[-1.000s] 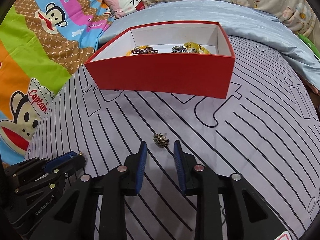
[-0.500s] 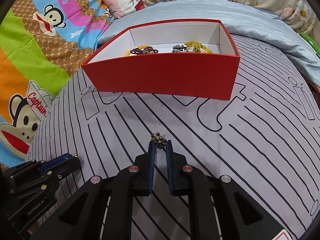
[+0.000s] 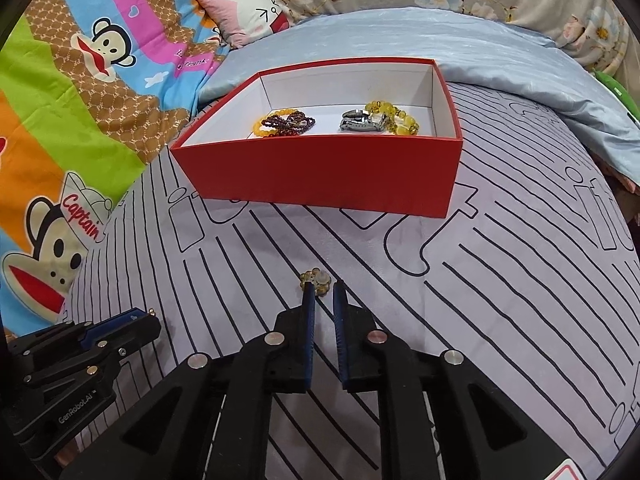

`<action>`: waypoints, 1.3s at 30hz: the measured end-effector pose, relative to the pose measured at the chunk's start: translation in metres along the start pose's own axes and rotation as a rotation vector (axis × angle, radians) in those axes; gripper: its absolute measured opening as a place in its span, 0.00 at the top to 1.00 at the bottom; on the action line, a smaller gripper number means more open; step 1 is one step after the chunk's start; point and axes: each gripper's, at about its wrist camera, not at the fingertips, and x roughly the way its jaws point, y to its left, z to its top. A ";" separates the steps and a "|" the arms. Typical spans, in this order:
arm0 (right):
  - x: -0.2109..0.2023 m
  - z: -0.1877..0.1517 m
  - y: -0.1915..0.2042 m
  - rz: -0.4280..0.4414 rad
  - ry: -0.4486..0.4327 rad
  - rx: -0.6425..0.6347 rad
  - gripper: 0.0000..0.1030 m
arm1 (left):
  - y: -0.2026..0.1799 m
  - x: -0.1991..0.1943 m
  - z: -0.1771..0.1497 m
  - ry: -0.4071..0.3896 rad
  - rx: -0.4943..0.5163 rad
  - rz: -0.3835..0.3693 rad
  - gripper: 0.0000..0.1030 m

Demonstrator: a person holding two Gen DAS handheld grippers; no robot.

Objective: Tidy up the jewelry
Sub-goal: 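Grasp a gold brooch with left tool while right tool grasps the other brooch, then carry both brooches over the red box and lower them inside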

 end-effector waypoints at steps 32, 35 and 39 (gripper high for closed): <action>-0.025 0.021 0.015 0.017 -0.078 -0.014 0.84 | -0.014 -0.015 0.034 -0.046 0.026 0.019 0.84; -0.039 0.032 0.015 0.014 -0.116 -0.021 0.84 | -0.020 -0.021 0.049 -0.072 0.042 0.025 0.84; -0.049 0.052 0.012 0.012 -0.155 -0.025 0.84 | -0.029 -0.028 0.074 -0.116 0.062 0.022 0.84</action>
